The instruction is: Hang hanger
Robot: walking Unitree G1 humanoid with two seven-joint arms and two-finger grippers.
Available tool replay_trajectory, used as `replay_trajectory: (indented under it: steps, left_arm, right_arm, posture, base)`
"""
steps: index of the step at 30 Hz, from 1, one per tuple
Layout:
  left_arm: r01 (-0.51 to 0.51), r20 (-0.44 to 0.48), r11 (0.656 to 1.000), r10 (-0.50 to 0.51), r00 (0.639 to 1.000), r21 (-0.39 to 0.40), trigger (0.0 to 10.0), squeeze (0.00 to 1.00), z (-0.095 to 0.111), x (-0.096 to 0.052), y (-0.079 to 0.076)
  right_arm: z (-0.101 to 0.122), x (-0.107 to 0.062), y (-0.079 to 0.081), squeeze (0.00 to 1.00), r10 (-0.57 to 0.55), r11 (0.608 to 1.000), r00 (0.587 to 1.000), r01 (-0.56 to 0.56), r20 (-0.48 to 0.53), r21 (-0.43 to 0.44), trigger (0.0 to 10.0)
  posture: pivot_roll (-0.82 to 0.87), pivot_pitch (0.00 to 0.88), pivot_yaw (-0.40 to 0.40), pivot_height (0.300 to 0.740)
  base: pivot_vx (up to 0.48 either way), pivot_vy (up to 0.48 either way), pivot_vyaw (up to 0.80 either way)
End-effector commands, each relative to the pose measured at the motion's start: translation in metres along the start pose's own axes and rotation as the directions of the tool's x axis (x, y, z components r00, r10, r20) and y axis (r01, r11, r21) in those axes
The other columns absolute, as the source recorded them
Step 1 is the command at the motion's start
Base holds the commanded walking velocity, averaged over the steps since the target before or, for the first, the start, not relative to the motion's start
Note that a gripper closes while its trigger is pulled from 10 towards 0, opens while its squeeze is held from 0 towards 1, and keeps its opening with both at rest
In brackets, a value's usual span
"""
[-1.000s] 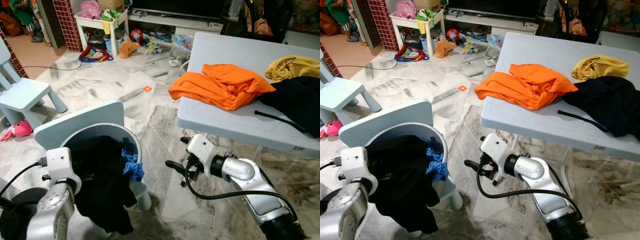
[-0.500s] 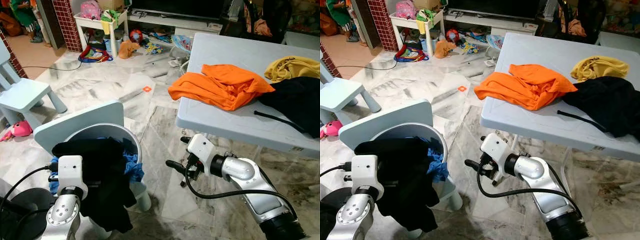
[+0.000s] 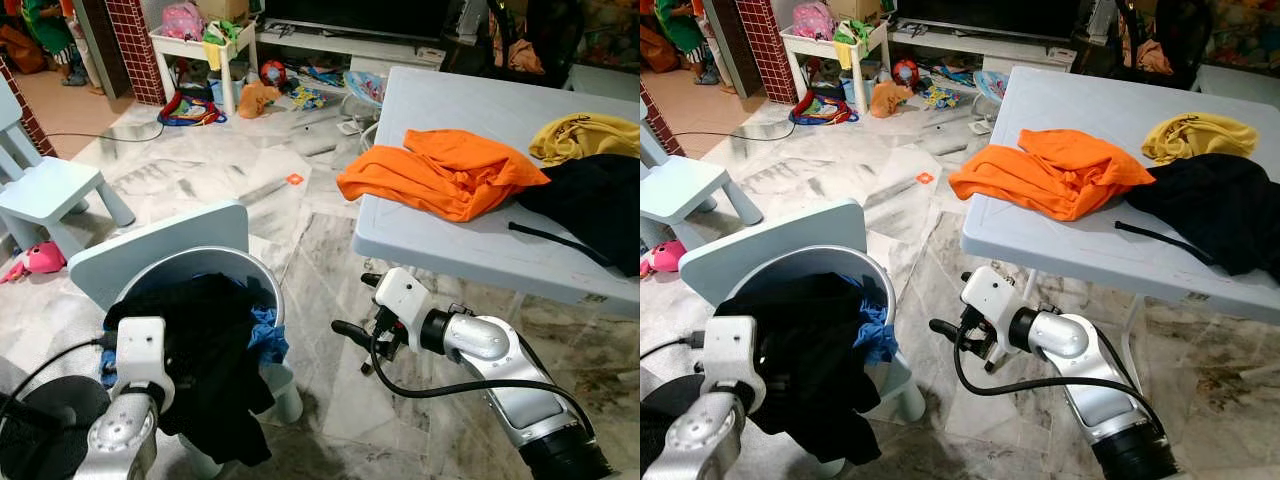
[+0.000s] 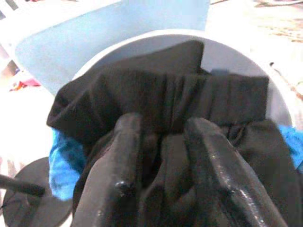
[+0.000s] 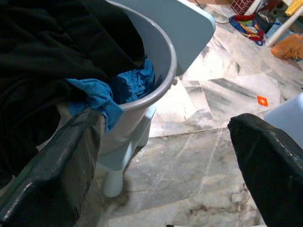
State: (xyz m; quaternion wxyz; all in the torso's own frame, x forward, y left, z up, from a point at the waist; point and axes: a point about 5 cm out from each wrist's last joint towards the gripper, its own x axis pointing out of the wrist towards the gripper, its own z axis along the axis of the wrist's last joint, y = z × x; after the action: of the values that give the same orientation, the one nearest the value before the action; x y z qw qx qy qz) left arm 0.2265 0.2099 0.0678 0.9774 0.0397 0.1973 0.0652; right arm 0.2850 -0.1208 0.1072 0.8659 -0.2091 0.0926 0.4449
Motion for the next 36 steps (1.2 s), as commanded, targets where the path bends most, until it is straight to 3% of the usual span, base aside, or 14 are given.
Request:
replay_trajectory:
  steps: [1,8,19,20,21,22,36]
  left_arm:
    - [-0.001,0.0,1.0,0.001,1.0,-0.023,10.0,1.0,0.006,0.001,0.0]
    - [0.002,-0.024,0.997,-0.004,1.0,-0.08,10.0,1.0,0.012,0.002,-0.004]
    - [-0.046,-0.089,0.994,0.037,0.995,-0.1,10.0,1.0,0.008,0.009,0.015]
    - [-0.051,-0.097,0.994,0.041,0.994,-0.096,10.0,0.89,0.009,0.014,0.018]
    - [-0.055,-0.099,0.994,0.046,0.994,-0.09,10.0,0.28,0.01,0.016,0.02]
    - [-0.059,-0.101,0.995,0.05,0.994,-0.086,10.0,0.0,0.011,0.019,0.022]
    - [-0.009,-0.131,0.991,-0.009,0.991,-0.132,10.0,0.0,0.01,0.051,0.013]
  right_arm:
    - [0.002,0.001,-0.001,0.0,0.009,1.0,1.0,-0.009,0.0,-0.017,10.0]
    - [0.001,0.001,-0.002,0.0,0.005,1.0,1.0,-0.005,-0.001,-0.019,10.0]
    - [-0.001,0.001,0.001,0.0,0.011,1.0,1.0,-0.011,-0.004,-0.019,10.0]
    - [-0.001,0.001,0.0,0.0,0.011,1.0,1.0,-0.011,-0.003,-0.021,10.0]
    - [0.0,0.001,0.0,0.0,0.011,1.0,1.0,-0.011,-0.003,-0.021,10.0]
    - [0.0,0.001,0.0,0.0,0.011,1.0,1.0,-0.011,-0.004,-0.022,10.0]
    - [-0.001,-0.003,0.002,0.0,0.013,1.0,1.0,-0.013,-0.012,-0.023,10.0]
  posture:
    - [-0.08,0.045,-0.038,0.74]
    - [-0.08,0.042,-0.029,0.74]
    - [-0.08,0.04,-0.03,0.74]
    - [-0.08,0.042,-0.031,0.74]
    - [-0.08,0.043,-0.031,0.74]
    - [-0.08,0.043,-0.031,0.74]
    - [-0.11,0.055,-0.03,0.74]
  base:
    - [0.0,0.0,0.0]
    - [0.0,0.0,0.0]
    - [0.0,0.0,0.0]
    - [0.0,0.0,0.0]
    - [0.0,0.0,0.0]
    - [0.0,0.0,0.0]
    - [0.0,0.0,0.0]
